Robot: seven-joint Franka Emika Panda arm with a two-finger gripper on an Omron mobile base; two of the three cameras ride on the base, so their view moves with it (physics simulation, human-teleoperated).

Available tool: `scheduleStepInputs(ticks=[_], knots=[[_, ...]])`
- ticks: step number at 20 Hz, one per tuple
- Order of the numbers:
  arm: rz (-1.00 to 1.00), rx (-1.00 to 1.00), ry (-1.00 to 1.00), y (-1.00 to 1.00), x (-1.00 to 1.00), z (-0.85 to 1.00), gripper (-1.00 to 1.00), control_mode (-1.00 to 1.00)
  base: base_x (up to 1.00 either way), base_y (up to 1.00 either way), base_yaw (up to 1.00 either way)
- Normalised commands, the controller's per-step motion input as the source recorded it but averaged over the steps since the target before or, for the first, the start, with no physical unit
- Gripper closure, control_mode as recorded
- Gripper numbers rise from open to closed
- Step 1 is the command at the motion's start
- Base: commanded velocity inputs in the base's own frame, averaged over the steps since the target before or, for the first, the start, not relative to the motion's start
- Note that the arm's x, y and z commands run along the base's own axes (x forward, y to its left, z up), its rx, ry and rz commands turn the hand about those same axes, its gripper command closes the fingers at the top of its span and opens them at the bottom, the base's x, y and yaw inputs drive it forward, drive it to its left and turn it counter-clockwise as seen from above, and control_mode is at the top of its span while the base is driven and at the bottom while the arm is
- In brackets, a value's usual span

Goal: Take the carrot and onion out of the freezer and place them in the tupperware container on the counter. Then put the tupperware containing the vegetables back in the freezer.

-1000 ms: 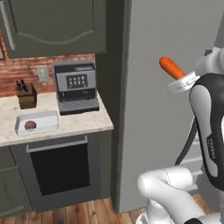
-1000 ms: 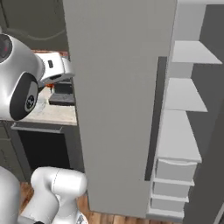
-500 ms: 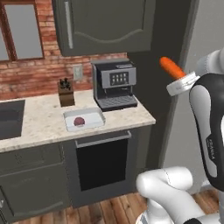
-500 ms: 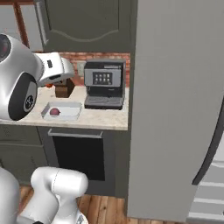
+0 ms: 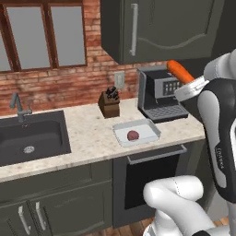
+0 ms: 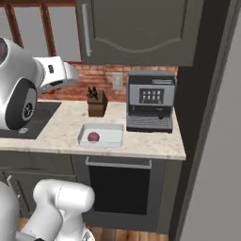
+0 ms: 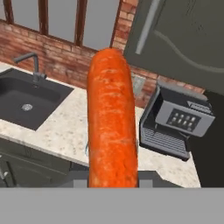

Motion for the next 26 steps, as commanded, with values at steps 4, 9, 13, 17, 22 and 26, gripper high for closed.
scheduleStepInputs(ticks=[4, 9, 13, 17, 22, 26], knots=[[0.00, 0.00, 0.00, 0.00, 0.00, 0.00, 1.00, 1.00, 0.77, 0.30, 0.00], [0.00, 0.00, 0.00, 0.00, 0.00, 0.00, 1.00, 1.00, 0.60, 0.01, 0.02], [0.00, 0.00, 0.00, 0.00, 0.00, 0.00, 1.00, 1.00, 0.28, 0.06, 0.07], [0.12, -0.05, 0.17, 0.04, 0.38, -0.59, 1.00, -1.00, 0.00, 0.00, 0.00], [0.13, -0.08, 0.19, 0.00, 0.52, -0.59, 1.00, -1.00, 0.00, 0.00, 0.00], [0.20, -0.17, 0.22, -0.14, 0.31, -0.76, 1.00, -1.00, 0.00, 0.00, 0.00]])
